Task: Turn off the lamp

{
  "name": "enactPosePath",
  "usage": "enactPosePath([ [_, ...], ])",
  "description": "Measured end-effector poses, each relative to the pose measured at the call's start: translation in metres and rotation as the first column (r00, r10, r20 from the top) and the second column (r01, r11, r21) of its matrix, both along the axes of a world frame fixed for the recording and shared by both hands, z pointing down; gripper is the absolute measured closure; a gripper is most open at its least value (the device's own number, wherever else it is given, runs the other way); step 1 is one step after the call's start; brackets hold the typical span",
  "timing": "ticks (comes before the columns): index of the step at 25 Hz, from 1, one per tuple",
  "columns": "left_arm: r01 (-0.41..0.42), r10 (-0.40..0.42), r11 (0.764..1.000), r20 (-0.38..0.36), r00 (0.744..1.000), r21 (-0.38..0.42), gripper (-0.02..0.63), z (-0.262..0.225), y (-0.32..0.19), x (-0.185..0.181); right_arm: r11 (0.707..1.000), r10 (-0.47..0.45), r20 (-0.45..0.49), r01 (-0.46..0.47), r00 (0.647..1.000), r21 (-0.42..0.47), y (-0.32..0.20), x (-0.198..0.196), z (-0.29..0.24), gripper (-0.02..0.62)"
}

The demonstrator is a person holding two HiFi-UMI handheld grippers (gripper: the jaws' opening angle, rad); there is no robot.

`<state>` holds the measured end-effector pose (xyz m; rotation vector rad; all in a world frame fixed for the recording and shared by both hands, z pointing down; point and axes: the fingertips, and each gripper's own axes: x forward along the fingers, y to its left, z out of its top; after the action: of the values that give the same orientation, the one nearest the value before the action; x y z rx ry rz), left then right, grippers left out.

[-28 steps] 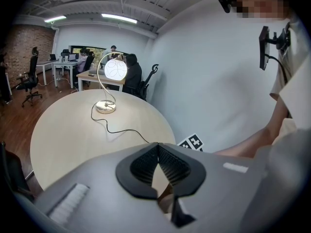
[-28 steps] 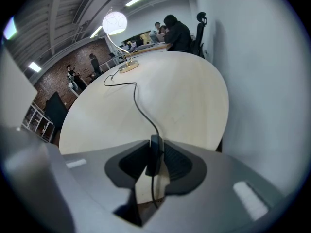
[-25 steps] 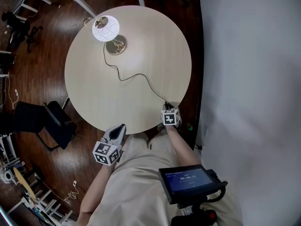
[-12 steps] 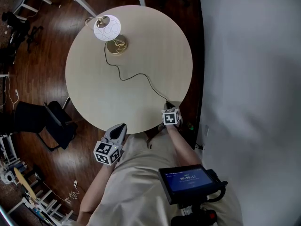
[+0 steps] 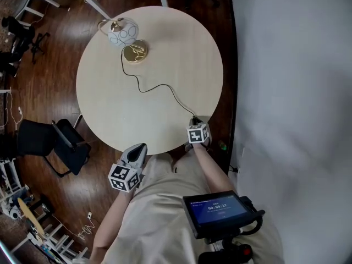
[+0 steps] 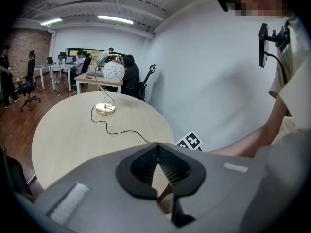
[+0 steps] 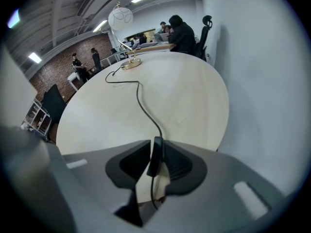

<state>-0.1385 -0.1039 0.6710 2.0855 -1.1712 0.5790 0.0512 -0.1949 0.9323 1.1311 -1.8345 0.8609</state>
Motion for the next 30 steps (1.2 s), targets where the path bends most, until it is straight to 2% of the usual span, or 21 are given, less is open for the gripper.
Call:
enactPosePath([
  [4, 0.006, -0.006, 1.000, 0.001, 1.000, 0.002, 0.606, -0.001, 0.009, 0.005, 0.998, -0.017, 0.010, 0.017, 1.000, 0.056, -0.003, -0.003, -0.015, 0.477],
  [13, 0.080, -0.080, 0.997, -0.003, 0.997, -0.012, 0.606, 0.007, 0.031, 0.012, 0.985, -0.059, 0.053, 0.050, 0.997, 0.168, -0.013, -0.011, -0.046, 0.471],
  [17, 0.101, -0.101, 0.995, -0.028, 0.995, 0.016, 0.606, 0.004, 0.042, 0.014, 0.975, -0.093, 0.042, 0.082, 0.995, 0.208, -0.004, -0.015, -0.057, 0.471],
  [23, 0.068, -0.062, 0.995, -0.077, 0.995, 0.070, 0.606, -0.004, 0.066, 0.012, 0.957, -0.106, 0.012, 0.098, 0.994, 0.273, 0.015, -0.018, -0.090, 0.471],
  [30, 0.065, -0.046, 0.984, -0.118, 0.992, 0.165, 0.606, -0.029, 0.110, -0.029, 0.938, -0.055, -0.002, 0.052, 0.998, 0.343, 0.053, -0.028, -0.139, 0.471],
])
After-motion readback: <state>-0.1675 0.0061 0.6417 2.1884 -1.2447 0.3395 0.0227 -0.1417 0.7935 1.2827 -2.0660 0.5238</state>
